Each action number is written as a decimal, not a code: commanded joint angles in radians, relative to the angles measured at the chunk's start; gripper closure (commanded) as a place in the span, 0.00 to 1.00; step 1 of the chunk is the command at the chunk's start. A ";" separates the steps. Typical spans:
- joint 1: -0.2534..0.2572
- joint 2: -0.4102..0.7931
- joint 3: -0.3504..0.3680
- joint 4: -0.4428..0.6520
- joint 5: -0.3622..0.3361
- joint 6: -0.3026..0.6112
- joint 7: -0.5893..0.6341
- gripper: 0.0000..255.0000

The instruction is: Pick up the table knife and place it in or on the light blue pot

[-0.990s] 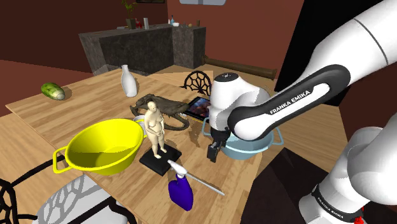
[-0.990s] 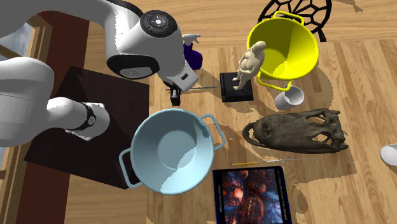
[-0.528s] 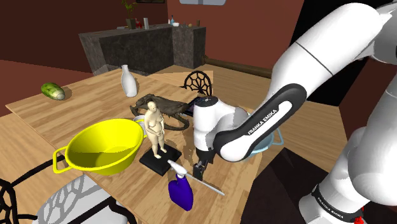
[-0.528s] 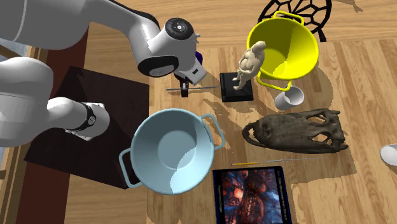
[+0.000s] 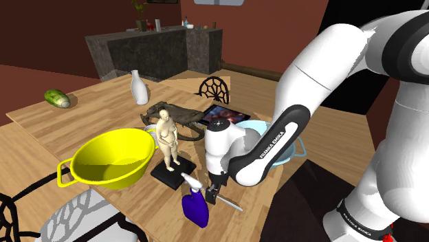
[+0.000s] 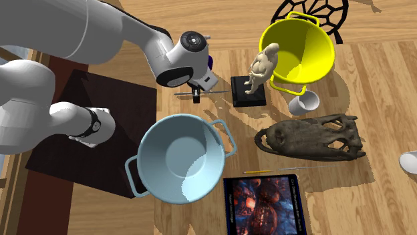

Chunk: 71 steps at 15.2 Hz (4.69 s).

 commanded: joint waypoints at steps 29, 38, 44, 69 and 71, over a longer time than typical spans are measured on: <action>-0.027 -0.132 0.044 -0.001 0.098 -0.119 -0.067 1.00; -0.034 -0.244 0.057 0.019 0.172 -0.242 -0.118 1.00; -0.035 -0.309 0.056 0.044 0.206 -0.326 -0.143 1.00; -0.102 -0.589 -0.097 0.020 0.260 -0.580 -0.395 1.00; -0.122 -0.615 -0.133 -0.001 0.251 -0.587 -0.446 1.00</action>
